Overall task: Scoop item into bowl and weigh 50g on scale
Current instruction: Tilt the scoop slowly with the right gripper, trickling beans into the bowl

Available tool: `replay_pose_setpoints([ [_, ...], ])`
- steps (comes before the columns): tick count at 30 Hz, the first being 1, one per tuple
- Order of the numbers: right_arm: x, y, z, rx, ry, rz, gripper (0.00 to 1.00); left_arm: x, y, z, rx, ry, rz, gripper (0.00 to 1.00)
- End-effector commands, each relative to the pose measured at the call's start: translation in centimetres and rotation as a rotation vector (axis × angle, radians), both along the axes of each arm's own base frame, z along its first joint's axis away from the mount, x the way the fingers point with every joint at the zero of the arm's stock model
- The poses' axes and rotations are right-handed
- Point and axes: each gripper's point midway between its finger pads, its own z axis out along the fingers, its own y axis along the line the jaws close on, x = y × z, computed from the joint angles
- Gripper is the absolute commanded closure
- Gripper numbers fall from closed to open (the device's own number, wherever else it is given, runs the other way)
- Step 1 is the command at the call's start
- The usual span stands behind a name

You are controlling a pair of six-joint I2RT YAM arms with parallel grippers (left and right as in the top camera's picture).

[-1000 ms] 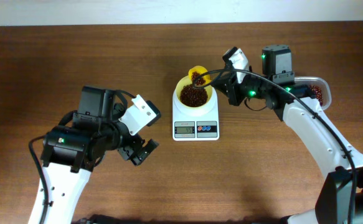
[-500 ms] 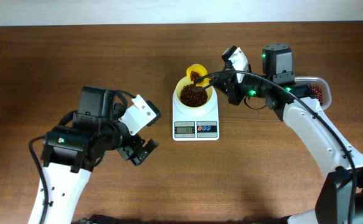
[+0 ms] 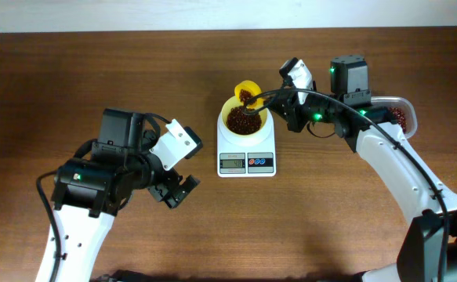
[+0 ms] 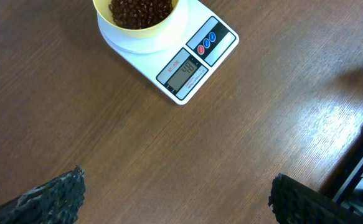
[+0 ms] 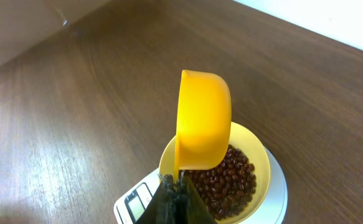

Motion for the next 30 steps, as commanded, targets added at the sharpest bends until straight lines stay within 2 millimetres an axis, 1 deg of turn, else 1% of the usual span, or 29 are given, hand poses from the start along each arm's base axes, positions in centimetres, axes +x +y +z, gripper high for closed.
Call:
replay_pose_setpoints([
  [1, -0.5, 0.8, 1.4, 0.05, -0.052, 0.067, 0.96, 0.2, -0.1, 0.9, -0.013, -0.027, -0.011, 0.01],
  [2, -0.6, 1.1, 2.0, 0.071, -0.07, 0.09, 0.96, 0.2, -0.1, 0.9, -0.013, -0.027, -0.011, 0.01],
  [4, -0.1, 0.7, 1.3, 0.037, -0.062, 0.051, 0.96, 0.2, -0.1, 0.9, -0.013, -0.027, -0.011, 0.01],
  [18, -0.2, 0.6, 1.1, 0.039, -0.046, 0.044, 0.96, 0.2, -0.1, 0.9, -0.013, -0.027, -0.012, 0.01],
  [20, 0.2, 0.2, 0.6, 0.007, -0.039, 0.009, 0.96, 0.2, -0.1, 0.9, -0.013, -0.027, -0.011, 0.01],
  [25, 0.3, -0.1, 0.2, -0.008, -0.03, -0.007, 0.96, 0.2, -0.1, 0.9, -0.013, -0.027, -0.012, 0.01],
  [30, 0.3, 0.1, 0.5, 0.002, -0.038, 0.002, 0.96, 0.2, -0.1, 0.9, -0.013, -0.027, -0.011, 0.01],
])
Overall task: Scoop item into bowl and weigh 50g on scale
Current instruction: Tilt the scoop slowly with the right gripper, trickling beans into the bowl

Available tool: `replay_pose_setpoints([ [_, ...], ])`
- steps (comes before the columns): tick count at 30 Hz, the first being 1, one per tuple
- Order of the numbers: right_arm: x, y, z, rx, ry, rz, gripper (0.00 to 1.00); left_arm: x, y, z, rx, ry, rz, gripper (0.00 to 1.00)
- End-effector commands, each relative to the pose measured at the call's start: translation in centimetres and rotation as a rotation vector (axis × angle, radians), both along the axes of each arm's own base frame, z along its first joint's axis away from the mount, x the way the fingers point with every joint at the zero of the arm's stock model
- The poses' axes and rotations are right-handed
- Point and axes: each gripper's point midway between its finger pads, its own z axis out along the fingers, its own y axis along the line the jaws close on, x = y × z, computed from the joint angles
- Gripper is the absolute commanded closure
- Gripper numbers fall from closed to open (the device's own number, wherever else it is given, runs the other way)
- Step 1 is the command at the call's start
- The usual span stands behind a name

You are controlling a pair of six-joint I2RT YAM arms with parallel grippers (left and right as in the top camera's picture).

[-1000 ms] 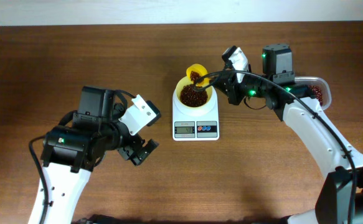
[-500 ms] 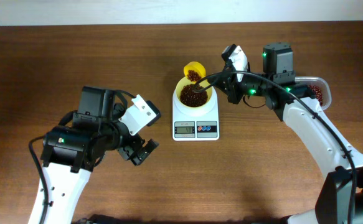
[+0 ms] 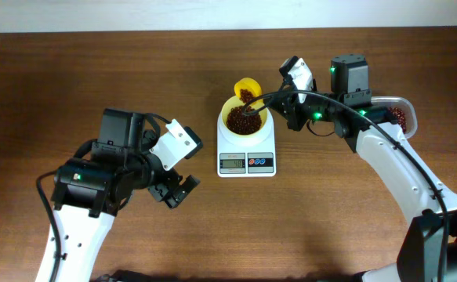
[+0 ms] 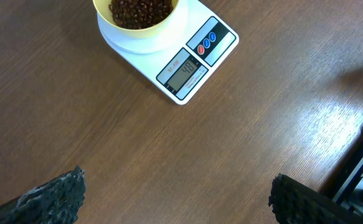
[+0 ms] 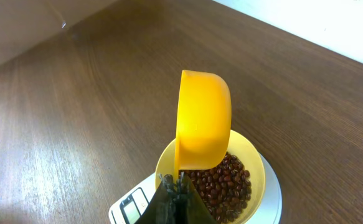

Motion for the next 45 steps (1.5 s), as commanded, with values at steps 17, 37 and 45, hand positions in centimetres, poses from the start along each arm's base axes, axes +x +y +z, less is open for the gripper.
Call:
replay_pose_setpoints([
  [17, 0.0, 0.4, -0.7, 0.016, 0.017, 0.024, 0.96, 0.2, -0.1, 0.9, -0.013, -0.027, -0.011, 0.01],
  [37, 0.3, 0.3, -0.6, 0.079, 0.144, -0.064, 0.96, 0.2, -0.1, 0.9, -0.013, -0.027, -0.011, 0.01],
  [45, 0.7, -0.2, -1.2, 0.036, 0.131, -0.093, 0.96, 0.2, -0.1, 0.9, -0.013, -0.027, -0.012, 0.01],
])
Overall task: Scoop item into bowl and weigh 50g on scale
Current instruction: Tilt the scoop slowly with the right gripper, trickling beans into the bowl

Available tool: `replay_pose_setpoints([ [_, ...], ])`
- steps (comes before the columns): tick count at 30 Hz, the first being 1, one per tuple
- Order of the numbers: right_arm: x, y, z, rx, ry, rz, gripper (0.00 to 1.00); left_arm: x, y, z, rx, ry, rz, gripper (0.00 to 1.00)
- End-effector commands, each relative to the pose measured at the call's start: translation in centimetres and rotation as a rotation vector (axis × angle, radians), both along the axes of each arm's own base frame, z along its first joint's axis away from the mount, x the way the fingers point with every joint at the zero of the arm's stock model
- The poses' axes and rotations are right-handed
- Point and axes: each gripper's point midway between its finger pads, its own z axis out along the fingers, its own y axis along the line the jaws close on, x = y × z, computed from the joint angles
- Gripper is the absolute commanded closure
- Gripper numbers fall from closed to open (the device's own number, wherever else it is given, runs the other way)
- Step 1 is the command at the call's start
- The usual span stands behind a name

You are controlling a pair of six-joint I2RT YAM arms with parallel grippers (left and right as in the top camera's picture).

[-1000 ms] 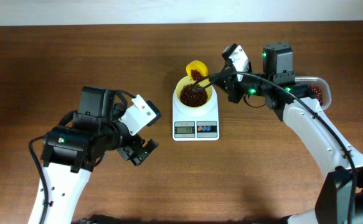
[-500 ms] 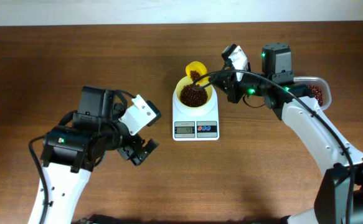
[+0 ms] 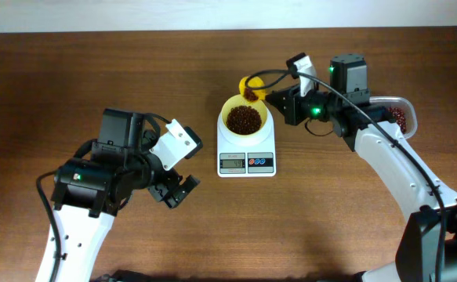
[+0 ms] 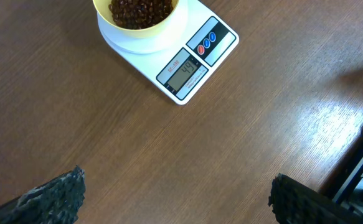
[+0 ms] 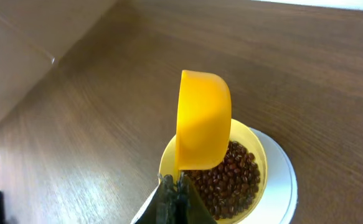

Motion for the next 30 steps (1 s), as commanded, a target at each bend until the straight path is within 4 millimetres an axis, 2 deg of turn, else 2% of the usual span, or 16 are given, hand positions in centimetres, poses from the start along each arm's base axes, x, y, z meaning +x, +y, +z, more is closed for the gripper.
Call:
replay_pose_setpoints([
  [1, -0.3, 0.4, -0.2, -0.031, -0.074, 0.072, 0.96, 0.2, -0.1, 0.9, -0.013, -0.027, -0.012, 0.01],
  [15, -0.4, 0.3, -0.5, -0.035, -0.063, 0.072, 0.96, 0.2, -0.1, 0.9, -0.013, -0.027, -0.011, 0.01],
  [18, 0.0, -1.2, -2.5, -0.172, -0.074, 0.031, 0.96, 0.2, -0.1, 0.9, -0.013, -0.027, -0.011, 0.01],
  [25, -0.5, -0.4, -1.6, -0.116, -0.091, 0.08, 0.96, 0.2, -0.1, 0.9, -0.013, -0.027, -0.012, 0.01],
  [27, -1.1, 1.1, 0.5, -0.013, -0.153, 0.173, 0.96, 0.2, -0.1, 0.9, -0.013, -0.027, -0.012, 0.01],
  [29, -0.3, 0.2, -1.3, -0.086, -0.113, 0.104, 0.96, 0.2, -0.1, 0.9, -0.013, -0.027, -0.011, 0.01],
  [30, -0.6, 0.5, -1.0, -0.062, -0.112, 0.124, 0.96, 0.2, -0.1, 0.9, -0.013, -0.027, -0.012, 0.01],
])
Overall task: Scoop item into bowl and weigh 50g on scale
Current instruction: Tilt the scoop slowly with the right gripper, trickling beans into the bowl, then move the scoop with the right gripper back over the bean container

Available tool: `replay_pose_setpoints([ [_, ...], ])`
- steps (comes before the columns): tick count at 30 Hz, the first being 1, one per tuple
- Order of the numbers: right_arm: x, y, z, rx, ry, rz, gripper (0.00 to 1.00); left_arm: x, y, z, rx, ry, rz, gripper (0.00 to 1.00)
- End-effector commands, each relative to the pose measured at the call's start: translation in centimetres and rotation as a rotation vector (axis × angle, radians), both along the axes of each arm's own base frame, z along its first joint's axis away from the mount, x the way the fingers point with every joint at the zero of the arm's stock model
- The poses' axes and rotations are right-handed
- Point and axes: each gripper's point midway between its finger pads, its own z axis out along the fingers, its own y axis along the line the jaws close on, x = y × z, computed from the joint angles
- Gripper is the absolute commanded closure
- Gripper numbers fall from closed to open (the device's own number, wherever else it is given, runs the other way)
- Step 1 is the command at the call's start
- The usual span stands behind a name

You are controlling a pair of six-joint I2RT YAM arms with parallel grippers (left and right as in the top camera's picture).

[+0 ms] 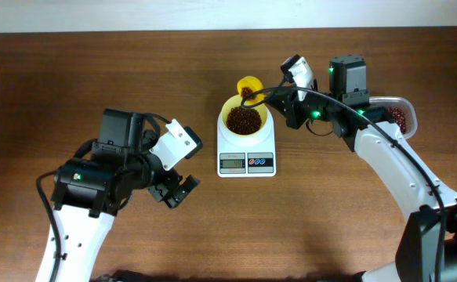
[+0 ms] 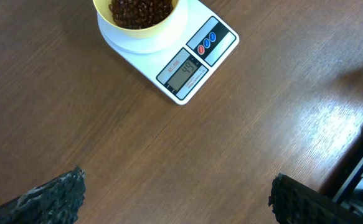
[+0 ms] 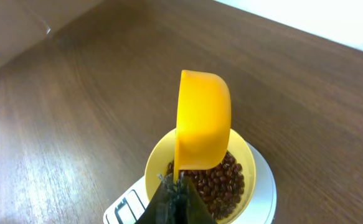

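Note:
A yellow bowl (image 1: pixel 244 120) full of red beans sits on the white scale (image 1: pixel 246 153); in the left wrist view the scale's display (image 2: pixel 183 73) reads about 49. My right gripper (image 3: pixel 176 190) is shut on the handle of a yellow scoop (image 3: pixel 202 121), held tilted over the bowl's far rim (image 3: pixel 156 165). A few beans show in the scoop (image 1: pixel 248 88) from overhead. My left gripper (image 2: pixel 178 196) stands open above bare table, left of the scale, with nothing between its fingers.
A clear container of red beans (image 1: pixel 398 116) sits at the right, behind the right arm. The table's far edge runs along the top of the overhead view.
The right gripper and scoop shifted slightly back toward the bowl, from over its far right rim. The display still reads about 49. The left arm has not moved.
The scoop was held tilted over the bowl with beans in it and the display read about 48. It stayed there, then stood a little further back with the display near 49. Now it is over the far rim again.

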Motion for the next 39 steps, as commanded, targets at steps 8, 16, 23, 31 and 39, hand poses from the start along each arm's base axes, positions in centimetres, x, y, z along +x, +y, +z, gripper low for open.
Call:
replay_pose_setpoints([
  [8, -0.5, 0.9, 0.2, 0.053, 0.01, 0.059, 0.96, 0.2, -0.1, 0.9, -0.013, -0.027, -0.012, 0.01],
  [16, -0.5, 0.9, 0.2, 0.124, 0.159, -0.024, 0.96, 0.2, -0.1, 0.9, -0.013, -0.027, -0.012, 0.01],
  [23, -0.4, 0.8, 0.0, 0.094, 0.114, -0.004, 0.96, 0.2, -0.1, 0.9, -0.013, -0.027, -0.011, 0.01],
  [31, -0.4, 0.9, 0.1, 0.15, 0.218, -0.06, 0.96, 0.2, -0.1, 0.9, -0.013, -0.027, -0.011, 0.01],
  [39, 0.5, 0.7, 1.3, 0.332, 0.473, -0.224, 0.96, 0.2, -0.1, 0.9, -0.013, -0.027, -0.012, 0.01],
])
